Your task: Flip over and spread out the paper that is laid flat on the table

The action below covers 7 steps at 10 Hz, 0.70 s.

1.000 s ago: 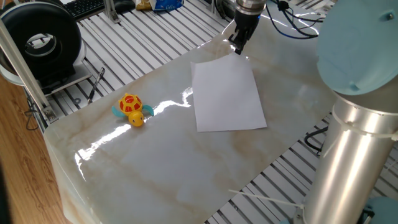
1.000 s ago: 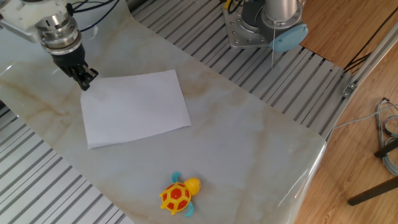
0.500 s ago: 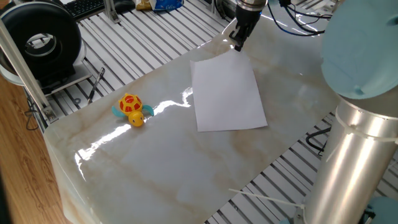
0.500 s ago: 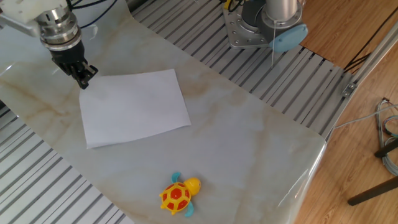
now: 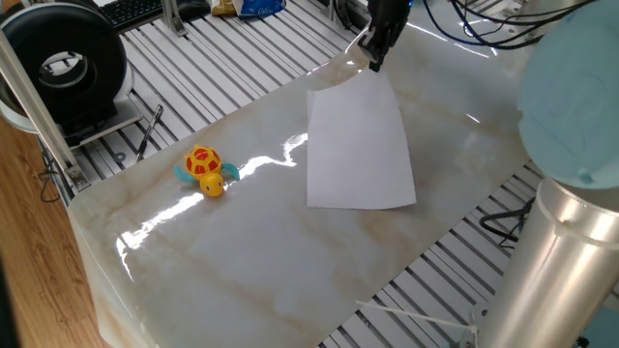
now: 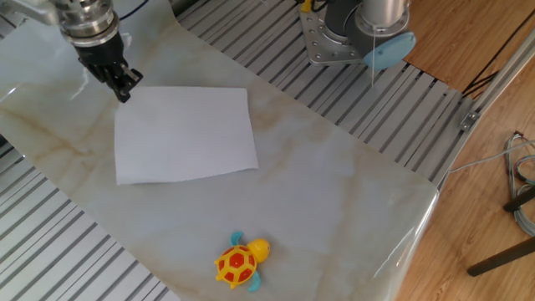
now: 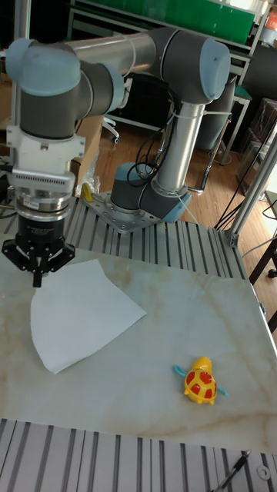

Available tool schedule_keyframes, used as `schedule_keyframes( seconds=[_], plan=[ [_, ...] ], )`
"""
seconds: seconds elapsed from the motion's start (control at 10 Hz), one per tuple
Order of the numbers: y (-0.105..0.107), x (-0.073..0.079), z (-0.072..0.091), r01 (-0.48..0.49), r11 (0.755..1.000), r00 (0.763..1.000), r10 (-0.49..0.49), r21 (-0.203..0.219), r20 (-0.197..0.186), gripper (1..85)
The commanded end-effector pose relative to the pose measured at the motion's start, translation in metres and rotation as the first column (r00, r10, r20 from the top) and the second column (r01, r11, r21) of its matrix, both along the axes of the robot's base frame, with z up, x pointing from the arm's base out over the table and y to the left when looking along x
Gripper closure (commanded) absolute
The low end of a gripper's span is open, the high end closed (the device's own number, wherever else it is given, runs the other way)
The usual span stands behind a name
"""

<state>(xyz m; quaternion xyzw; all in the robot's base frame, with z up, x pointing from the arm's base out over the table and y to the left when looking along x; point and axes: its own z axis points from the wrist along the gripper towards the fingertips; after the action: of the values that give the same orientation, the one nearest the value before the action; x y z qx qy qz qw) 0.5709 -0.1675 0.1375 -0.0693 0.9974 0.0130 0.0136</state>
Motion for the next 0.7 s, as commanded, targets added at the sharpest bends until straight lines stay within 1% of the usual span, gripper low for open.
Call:
schedule_keyframes(
  seconds=[0.0,0.1,0.2,0.3,0.4,0.5,0.6],
  plan=[
    [0.006,0.001,0.014,-0.001,1.000,1.000,0.002,-0.016,0.013,84.7],
    [0.005,0.004,0.014,-0.012,1.000,1.000,0.012,-0.021,0.024,84.7],
    [0.002,0.007,0.010,-0.016,1.000,0.999,0.017,-0.020,0.033,84.7],
    [-0.002,0.003,0.012,-0.016,1.000,1.000,0.017,-0.017,0.025,84.7],
    [-0.008,-0.006,0.024,-0.031,0.999,1.000,0.031,-0.017,0.004,84.7],
    [-0.012,-0.018,0.041,-0.042,0.999,0.999,0.041,-0.019,-0.025,84.7],
    [-0.008,-0.024,0.052,-0.033,0.999,0.999,0.032,-0.027,-0.033,84.7]
  ],
)
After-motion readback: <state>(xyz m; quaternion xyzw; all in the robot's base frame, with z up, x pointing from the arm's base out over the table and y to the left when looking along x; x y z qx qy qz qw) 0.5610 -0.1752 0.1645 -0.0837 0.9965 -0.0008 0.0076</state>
